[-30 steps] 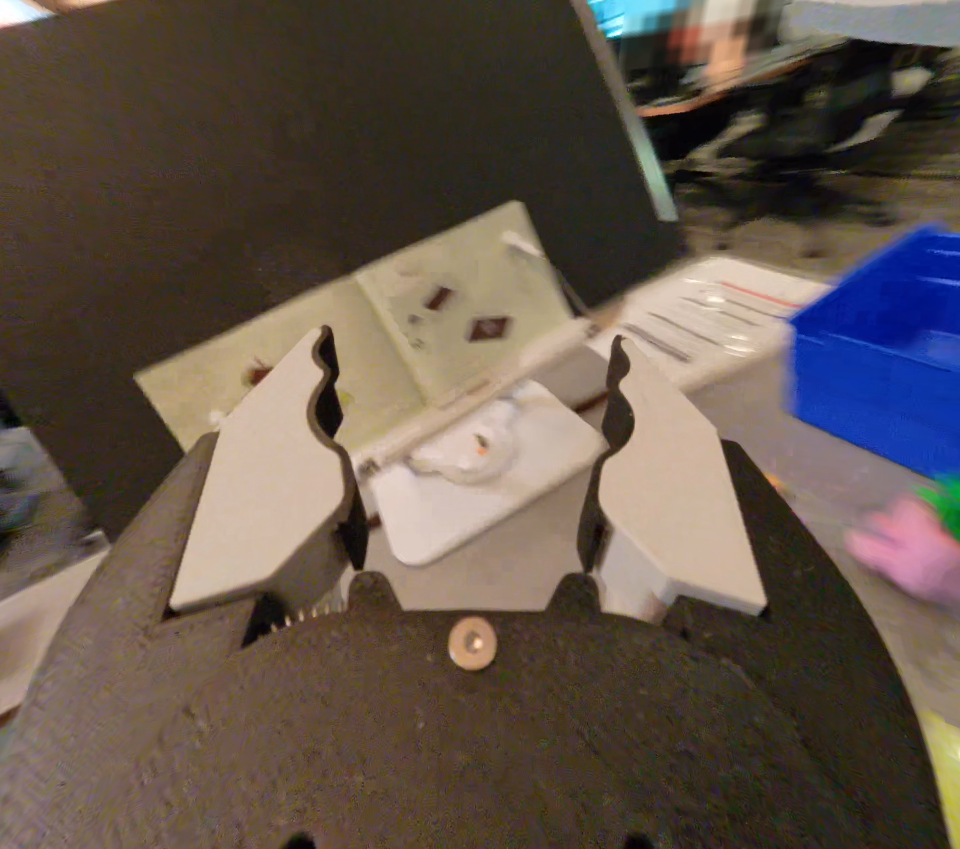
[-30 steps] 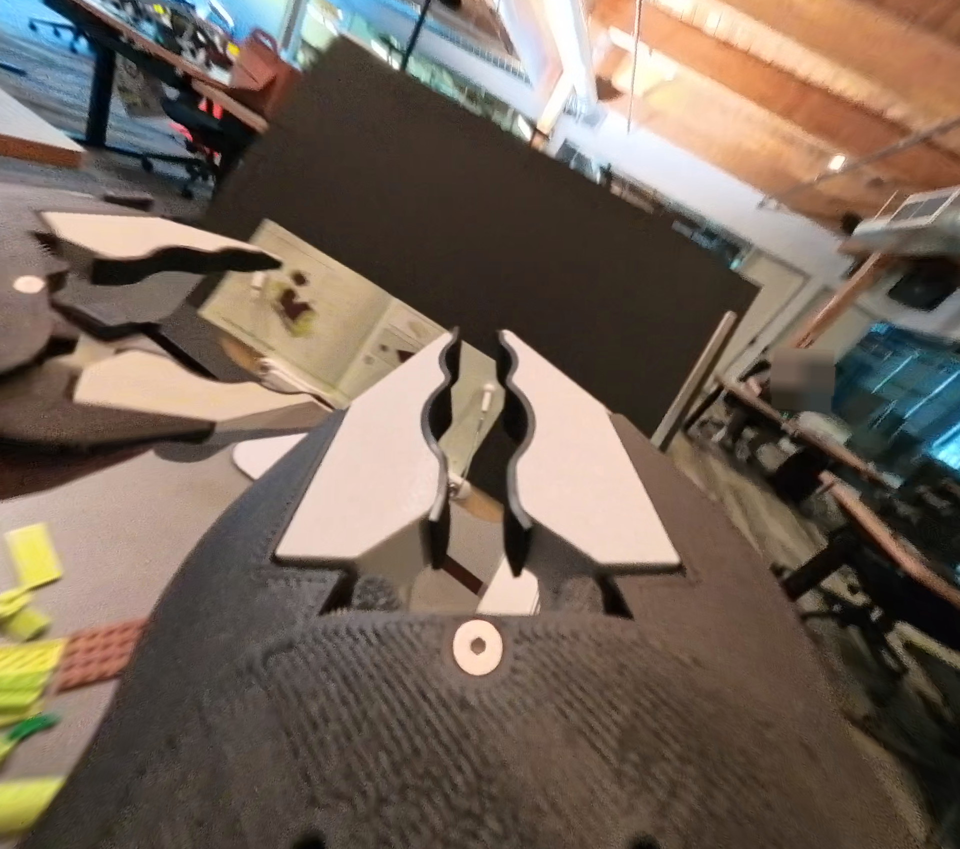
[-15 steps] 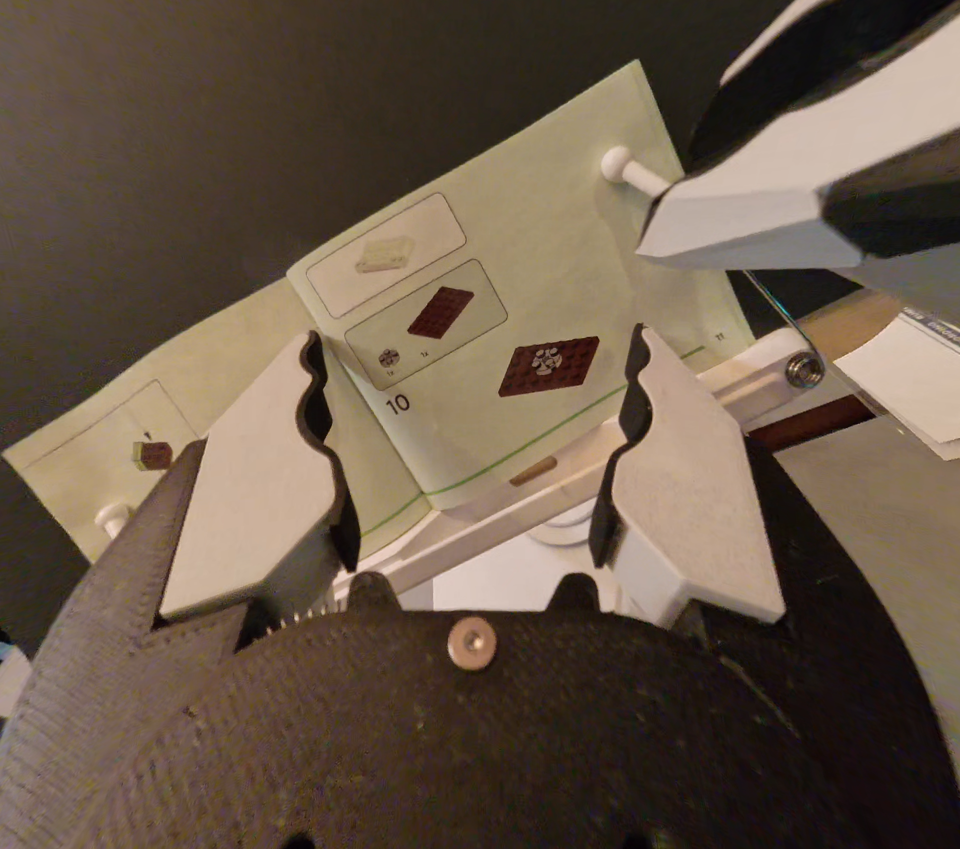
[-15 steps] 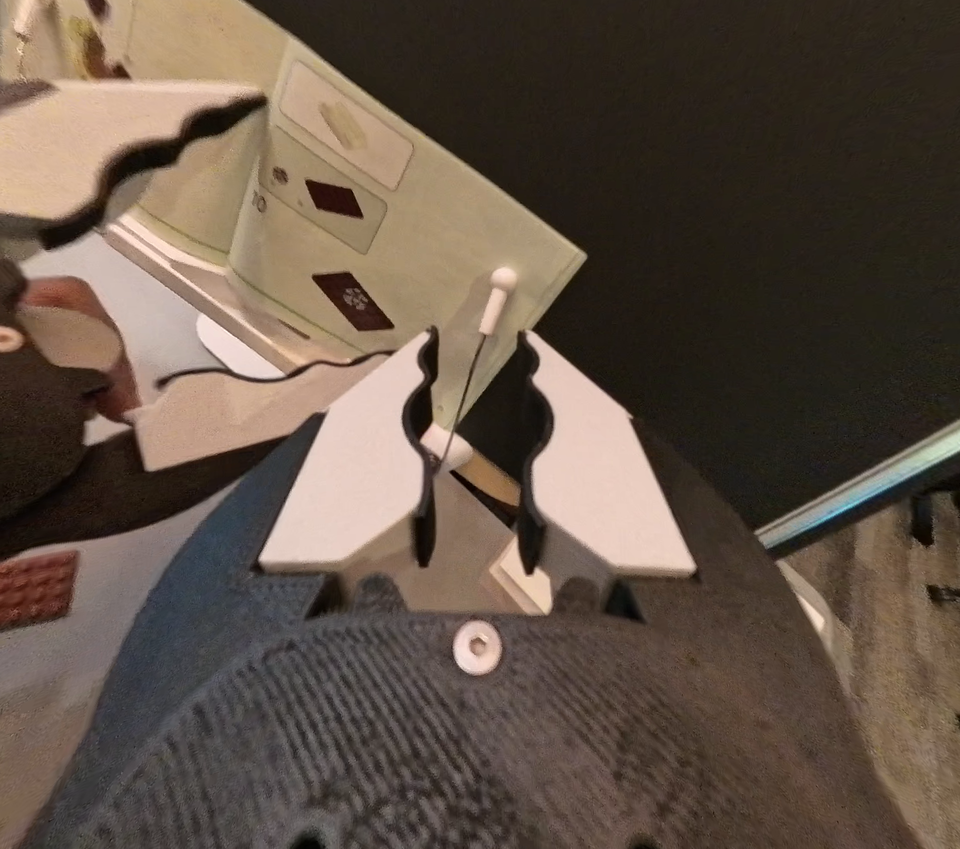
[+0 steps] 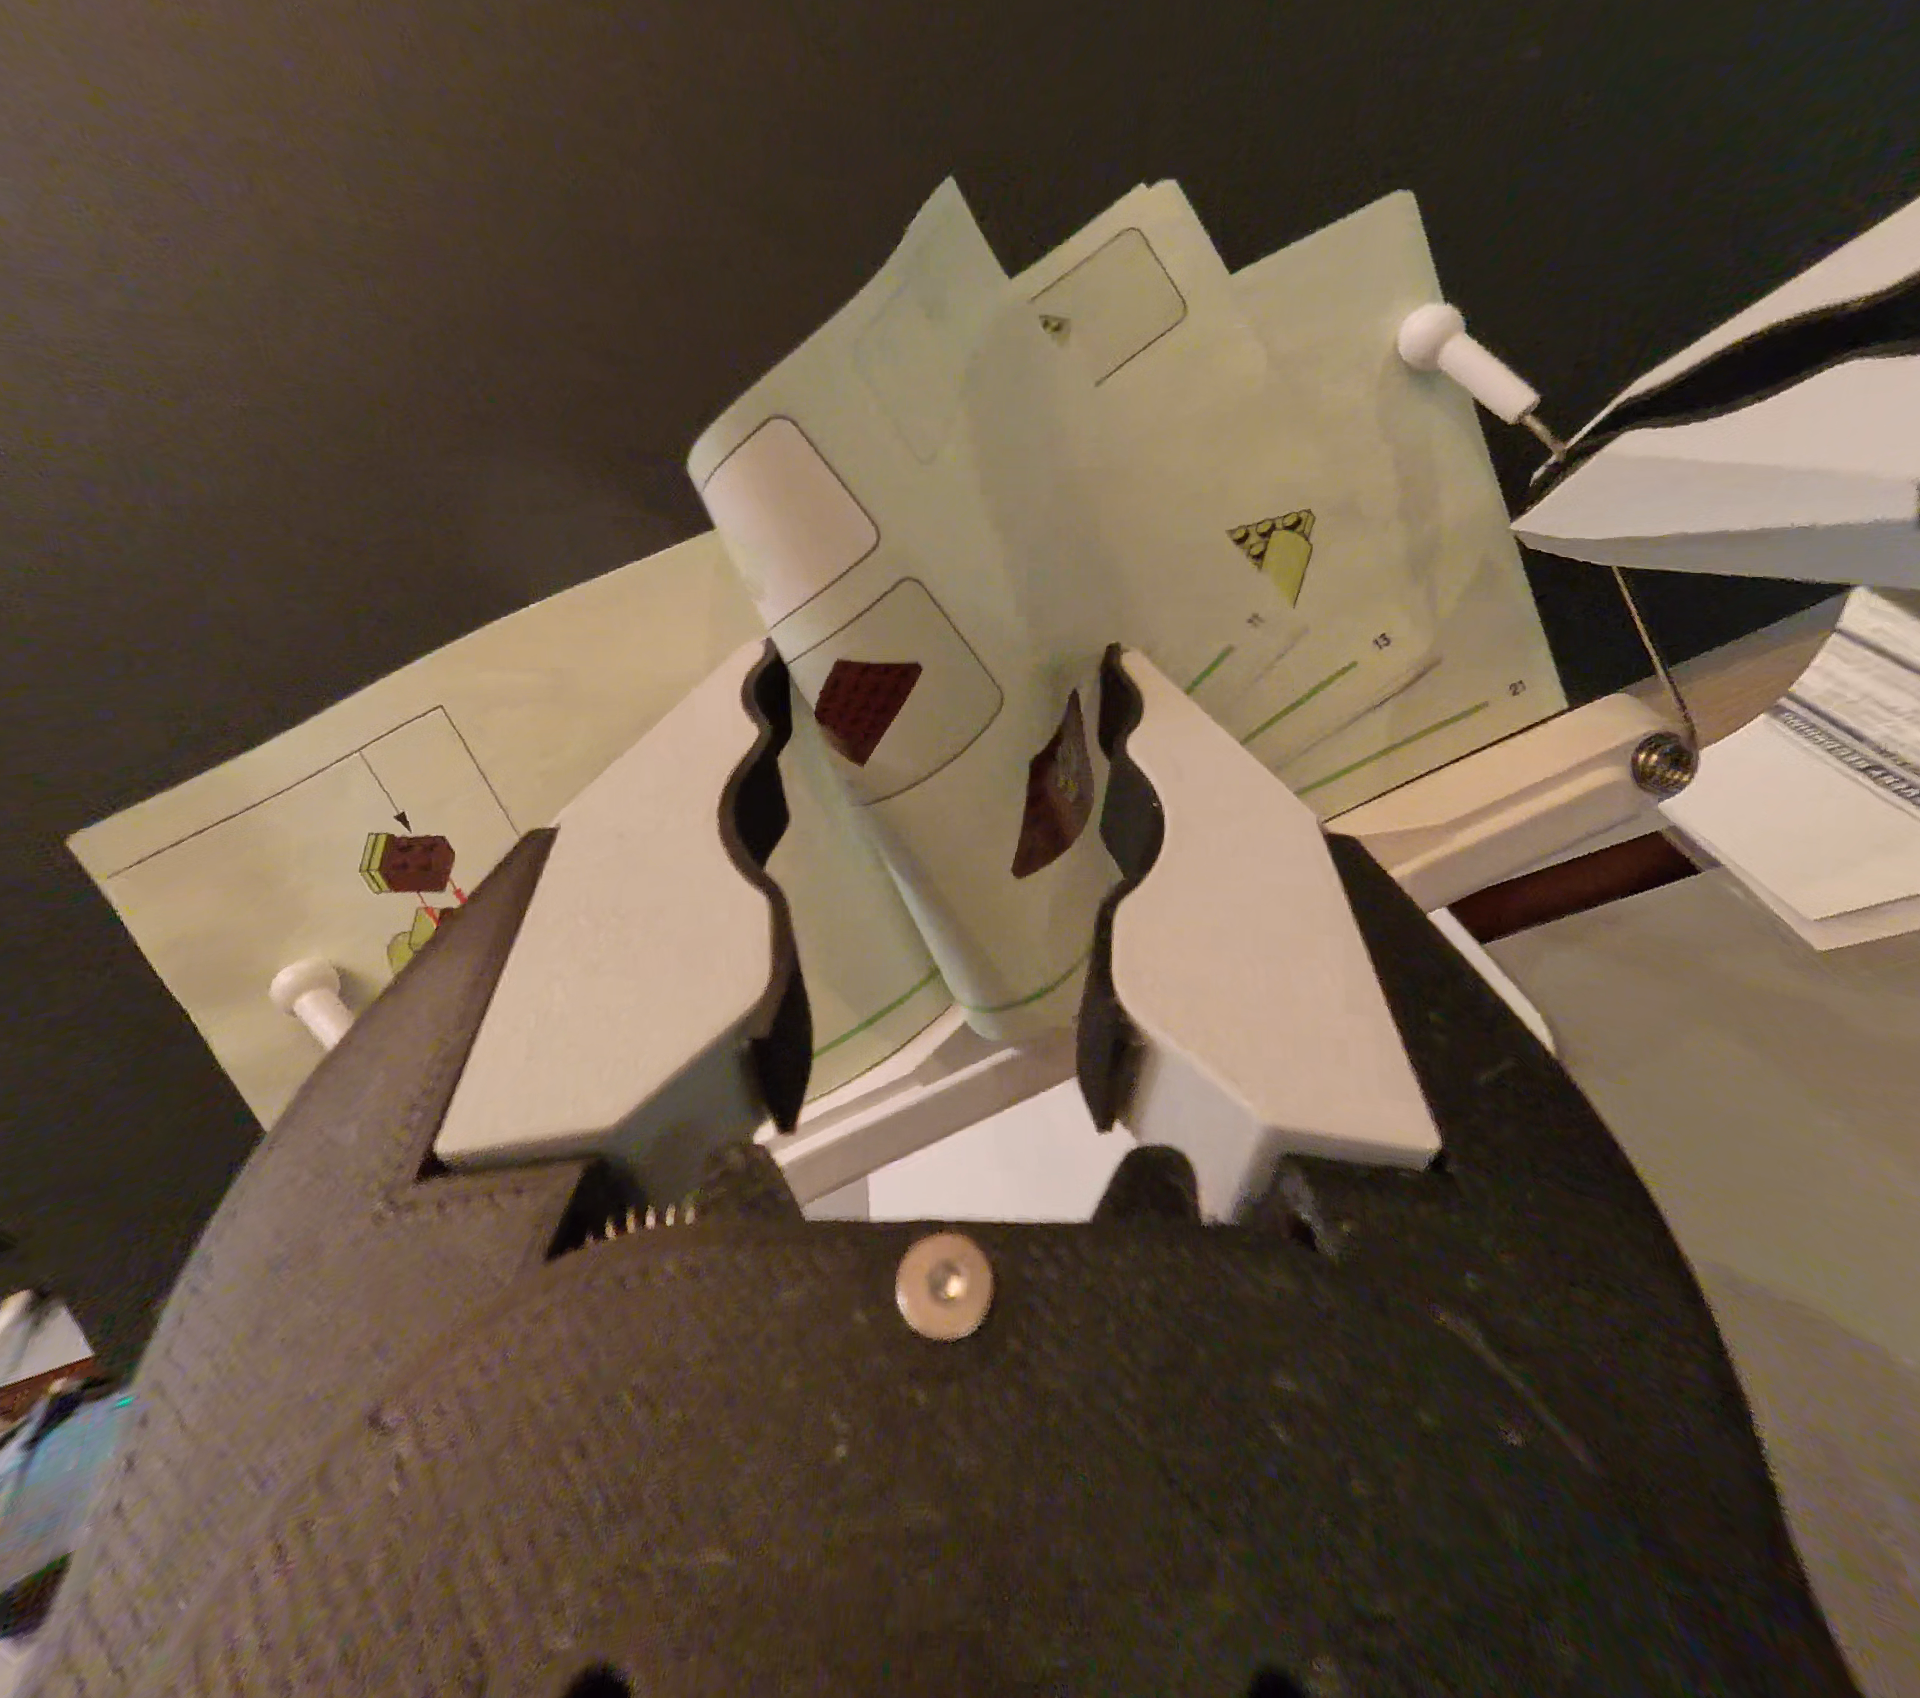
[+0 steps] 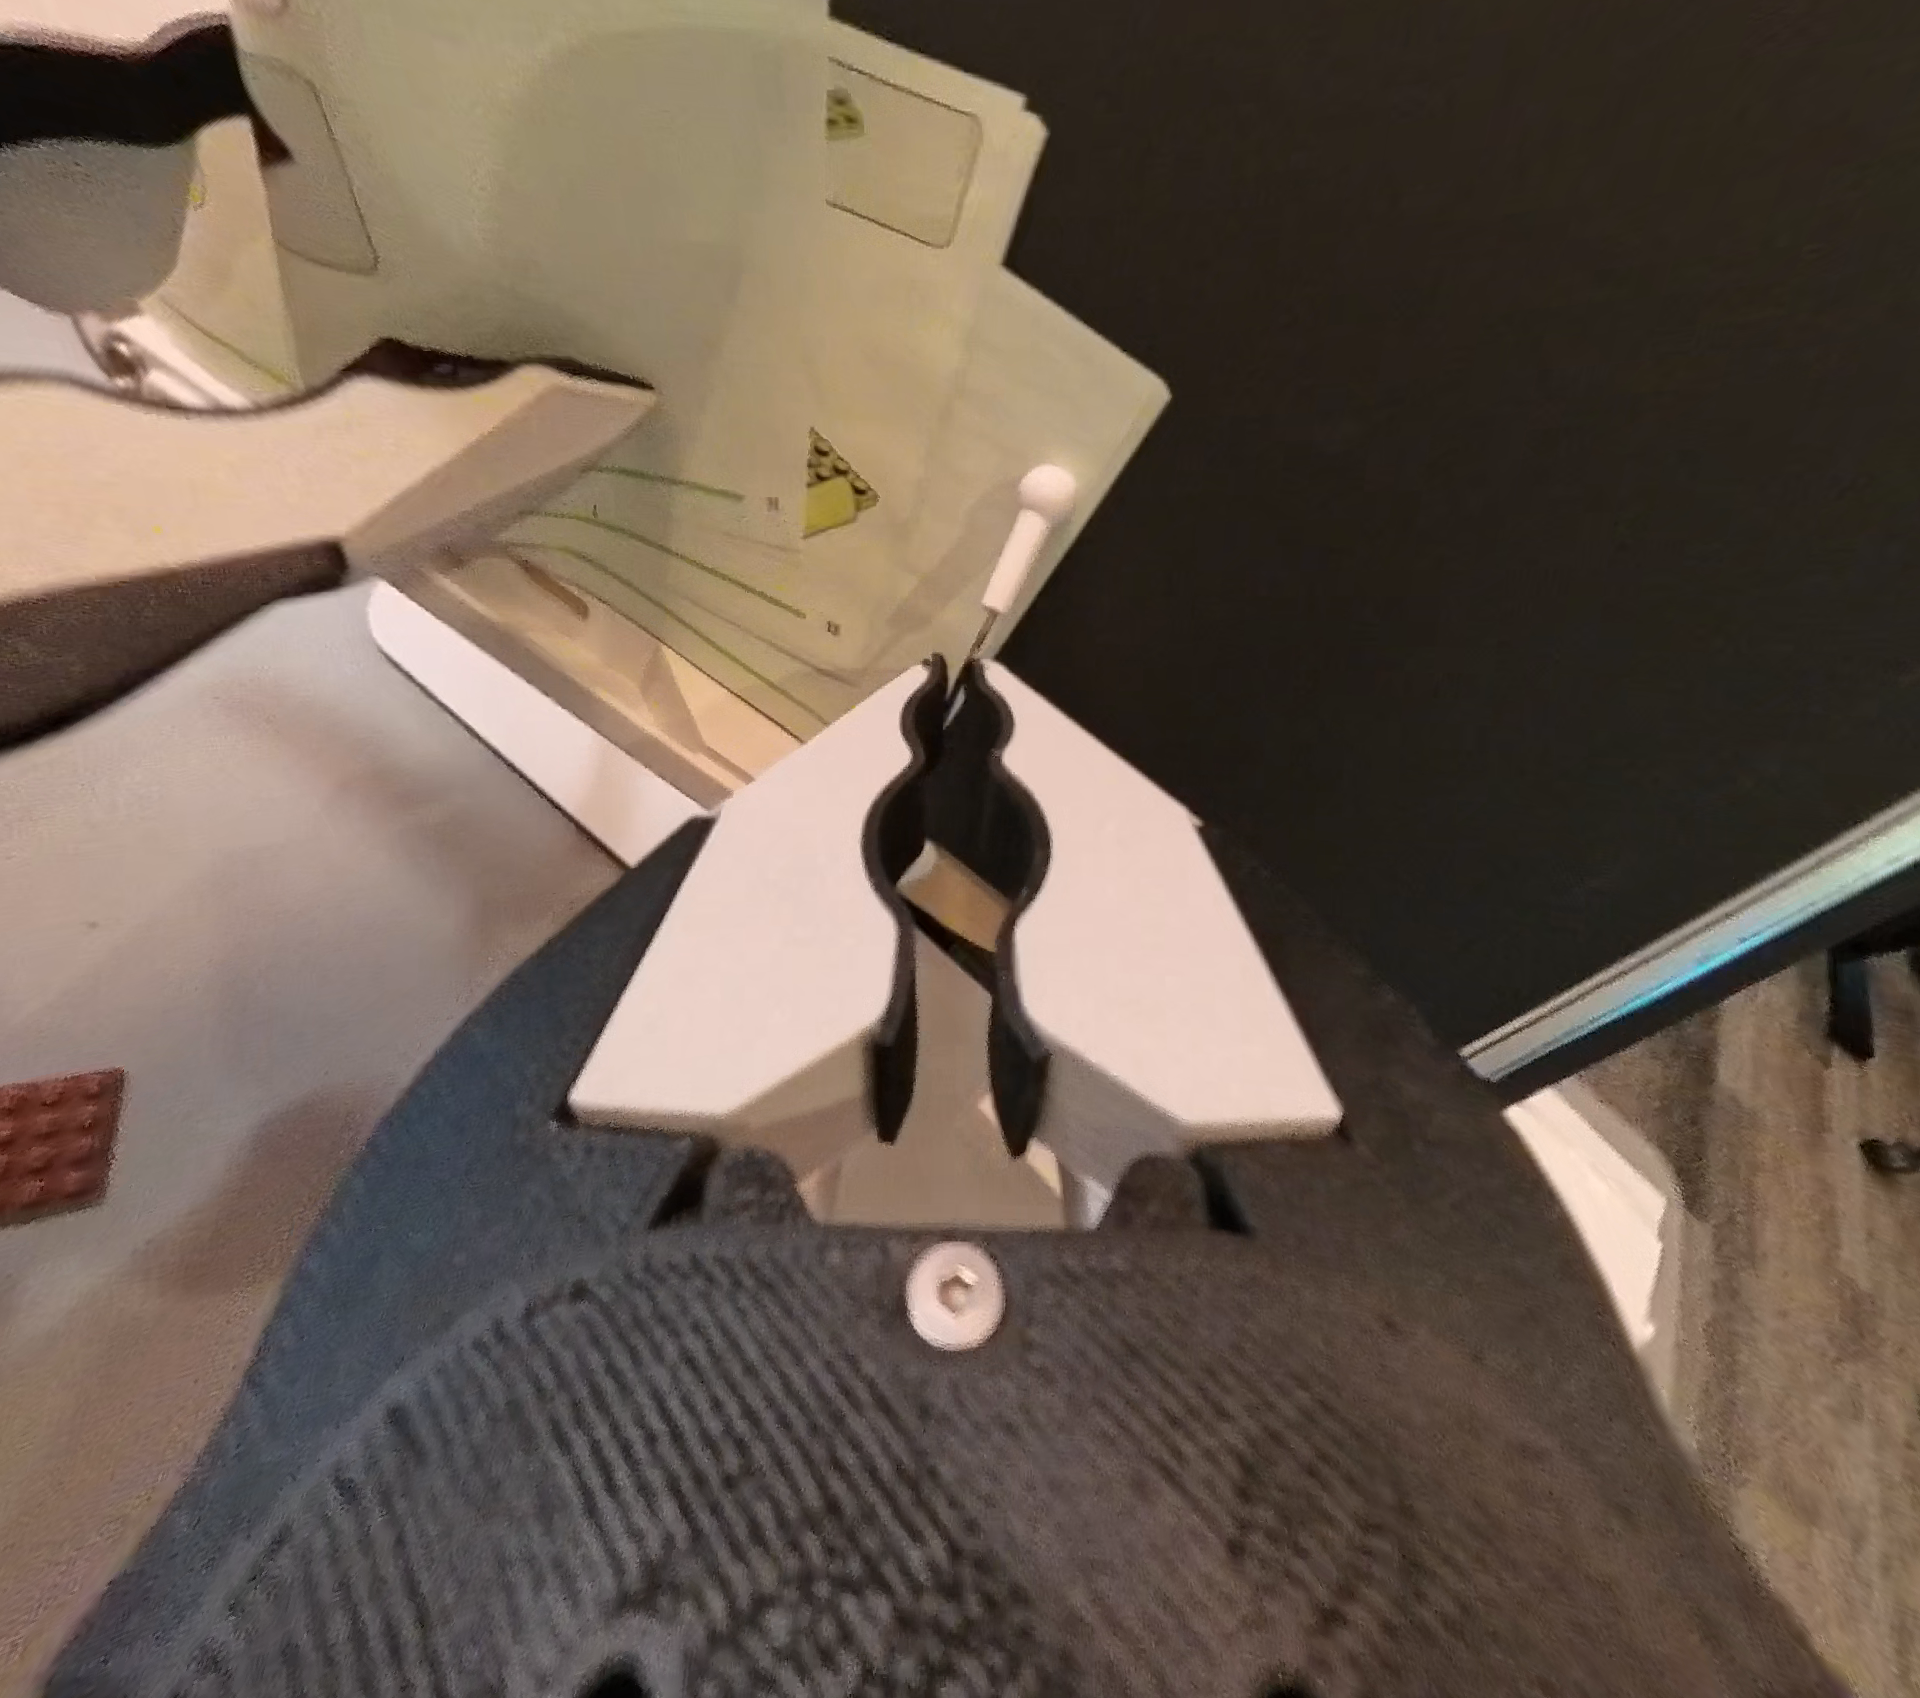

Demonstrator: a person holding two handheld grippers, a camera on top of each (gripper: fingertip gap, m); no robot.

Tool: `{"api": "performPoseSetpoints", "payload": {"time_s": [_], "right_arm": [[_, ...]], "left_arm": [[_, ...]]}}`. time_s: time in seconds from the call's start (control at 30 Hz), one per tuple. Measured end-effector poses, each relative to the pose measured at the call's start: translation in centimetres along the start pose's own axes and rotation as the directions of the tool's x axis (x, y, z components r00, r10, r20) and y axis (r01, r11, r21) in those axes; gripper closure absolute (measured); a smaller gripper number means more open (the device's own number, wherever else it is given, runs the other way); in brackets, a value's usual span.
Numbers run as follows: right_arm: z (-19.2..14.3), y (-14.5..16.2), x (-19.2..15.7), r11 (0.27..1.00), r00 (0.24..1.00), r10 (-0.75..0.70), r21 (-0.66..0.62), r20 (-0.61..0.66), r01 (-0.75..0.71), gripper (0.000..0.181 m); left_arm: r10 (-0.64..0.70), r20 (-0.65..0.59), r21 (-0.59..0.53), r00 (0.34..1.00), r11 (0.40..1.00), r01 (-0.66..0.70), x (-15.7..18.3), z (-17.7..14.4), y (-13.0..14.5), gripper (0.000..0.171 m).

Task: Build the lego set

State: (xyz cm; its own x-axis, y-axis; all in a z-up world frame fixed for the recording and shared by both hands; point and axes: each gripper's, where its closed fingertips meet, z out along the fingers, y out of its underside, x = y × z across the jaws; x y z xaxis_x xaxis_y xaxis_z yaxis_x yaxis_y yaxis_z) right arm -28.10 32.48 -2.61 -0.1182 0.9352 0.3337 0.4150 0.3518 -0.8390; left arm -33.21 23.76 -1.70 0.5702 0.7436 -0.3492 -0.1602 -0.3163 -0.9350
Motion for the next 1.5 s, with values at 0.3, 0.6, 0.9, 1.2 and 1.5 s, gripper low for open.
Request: {"api": "performPoseSetpoints", "payload": {"time_s": [0.3, 0.6, 0.9, 1.2, 1.5], "right_arm": [[-0.4, 0.0, -0.2, 0.998, 1.0, -0.019, 0.054, 0.024, 0.018, 0.18], [-0.6, -0.3, -1.8, 0.982, 0.982, -0.183, 0.061, 0.045, 0.18, 0.179], [-3.7, -1.3, -2.8, 0.979, 0.983, -0.184, -0.083, 0.01, 0.184, 0.153], [0.6, -8.0, -8.0, 0.994, 0.97, -0.109, 0.001, 0.216, 0.112, 0.16], [2.5, -12.4, -14.1, 0.817, 0.739, -0.575, 0.281, 0.351, 0.503, 0.131]], "left_arm": [[-0.033, -0.073, 0.013, 0.997, 0.999, 0.034, 0.1, -1.0, 0.6, 0.111], [-0.124, -0.081, -0.01, 0.989, 0.992, 0.123, -0.1, -1.0, 1.8, 0.121], [-0.329, -0.132, -0.024, 0.935, 0.944, 0.329, -4.8, -3.9, 3.0, 0.129], [-0.487, -0.337, -0.016, 0.806, 0.859, 0.512, -6.6, -7.3, 2.1, 0.1], [-0.64, -0.388, -0.168, 0.663, 0.756, 0.632, -8.1, -5.3, 5.0, 0.101]]}}
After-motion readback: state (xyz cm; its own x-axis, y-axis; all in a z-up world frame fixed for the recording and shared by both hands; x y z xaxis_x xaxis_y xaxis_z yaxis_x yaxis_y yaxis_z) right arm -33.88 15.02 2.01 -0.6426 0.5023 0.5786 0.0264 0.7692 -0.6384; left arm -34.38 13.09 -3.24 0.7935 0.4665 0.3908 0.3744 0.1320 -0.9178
